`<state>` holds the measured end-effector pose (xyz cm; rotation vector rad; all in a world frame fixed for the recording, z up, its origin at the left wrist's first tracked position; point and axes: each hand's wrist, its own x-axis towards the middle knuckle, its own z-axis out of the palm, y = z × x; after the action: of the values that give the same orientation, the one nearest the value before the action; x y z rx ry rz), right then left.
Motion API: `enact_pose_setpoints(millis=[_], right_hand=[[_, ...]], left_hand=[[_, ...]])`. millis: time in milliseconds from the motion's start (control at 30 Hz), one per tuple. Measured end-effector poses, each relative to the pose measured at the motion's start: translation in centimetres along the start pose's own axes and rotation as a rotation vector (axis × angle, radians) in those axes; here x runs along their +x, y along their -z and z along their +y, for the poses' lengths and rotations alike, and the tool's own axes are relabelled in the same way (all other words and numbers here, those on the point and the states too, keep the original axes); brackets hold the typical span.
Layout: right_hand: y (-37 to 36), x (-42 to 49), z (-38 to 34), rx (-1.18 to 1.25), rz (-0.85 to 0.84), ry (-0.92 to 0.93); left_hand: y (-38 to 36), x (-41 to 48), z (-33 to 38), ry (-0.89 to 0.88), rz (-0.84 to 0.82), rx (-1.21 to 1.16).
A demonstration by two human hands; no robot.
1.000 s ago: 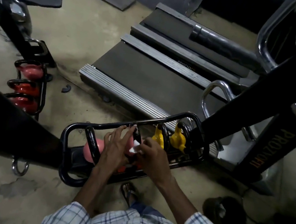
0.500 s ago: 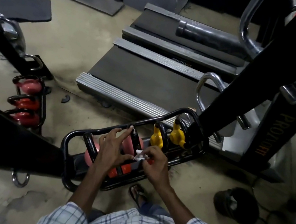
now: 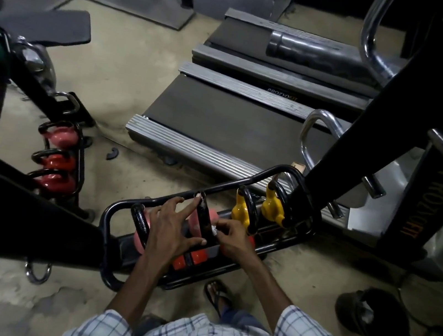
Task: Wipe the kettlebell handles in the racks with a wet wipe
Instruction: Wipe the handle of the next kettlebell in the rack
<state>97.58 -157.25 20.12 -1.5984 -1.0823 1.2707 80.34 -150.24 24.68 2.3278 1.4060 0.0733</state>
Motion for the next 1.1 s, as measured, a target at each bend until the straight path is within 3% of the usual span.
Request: enact_pose_setpoints(millis=[200, 367, 567, 667, 900, 1100], right_hand=[[0.9, 1.2, -1.2, -0.028, -0.206, 0.012], [0.7, 0.8, -0.5, -0.006, -0.128, 0.104], [0.8, 0.7, 0.1, -0.152, -0.037, 0.296], [0.9, 0.9, -0.3, -0.164, -0.039, 0.277], [2.7, 3.5, 0.6, -0.048, -0.339, -0.047], [4.0, 4.6, 0.5, -0.117, -0.528, -0.004]], left_hand=[[0.1, -0.2, 0.5, 0.041, 0.003, 0.036], [0.0, -0.4, 0.9, 0.047, 0.036, 0.048], [-0.1, -0.5, 1.0, 0.062, 0.05, 0.047], [-0.4, -0.4, 0.7, 0.069, 0.045, 0.08], [-0.9, -0.3, 0.6, 0.097, 0.042, 0.1], [-0.9, -0.3, 0.5, 0.104, 0.035, 0.111]])
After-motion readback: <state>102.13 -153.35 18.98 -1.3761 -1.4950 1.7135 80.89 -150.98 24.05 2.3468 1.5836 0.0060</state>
